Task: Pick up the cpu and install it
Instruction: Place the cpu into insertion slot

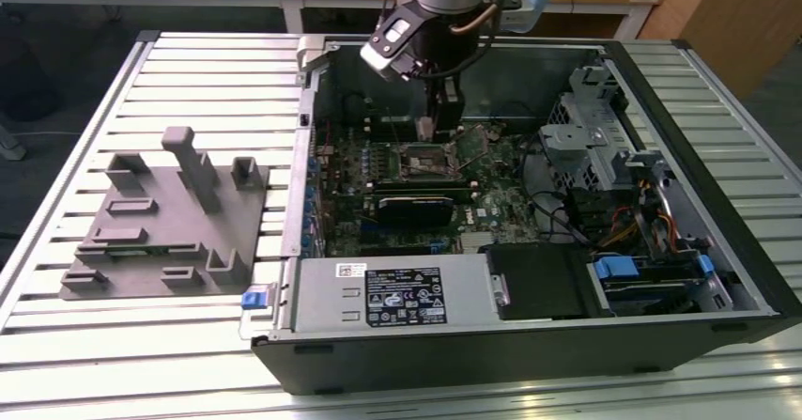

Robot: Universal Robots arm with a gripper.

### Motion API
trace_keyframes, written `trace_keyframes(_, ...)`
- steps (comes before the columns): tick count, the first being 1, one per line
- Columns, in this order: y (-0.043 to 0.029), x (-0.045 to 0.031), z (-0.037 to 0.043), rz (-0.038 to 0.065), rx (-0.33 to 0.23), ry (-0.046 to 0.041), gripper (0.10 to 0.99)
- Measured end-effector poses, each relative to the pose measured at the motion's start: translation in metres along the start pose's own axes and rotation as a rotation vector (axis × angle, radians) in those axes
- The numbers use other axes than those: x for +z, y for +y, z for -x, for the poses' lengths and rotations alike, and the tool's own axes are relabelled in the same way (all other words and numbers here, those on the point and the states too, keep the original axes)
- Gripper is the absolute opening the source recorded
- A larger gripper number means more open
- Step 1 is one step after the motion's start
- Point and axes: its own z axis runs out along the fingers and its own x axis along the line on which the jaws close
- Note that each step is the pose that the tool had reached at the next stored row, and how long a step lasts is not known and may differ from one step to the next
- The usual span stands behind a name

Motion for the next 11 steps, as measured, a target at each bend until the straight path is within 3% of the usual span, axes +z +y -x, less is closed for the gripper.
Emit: trace_keyframes(11,-0.0007,0.0147,-0.0062,0.0,0.0,0.0002,0.537)
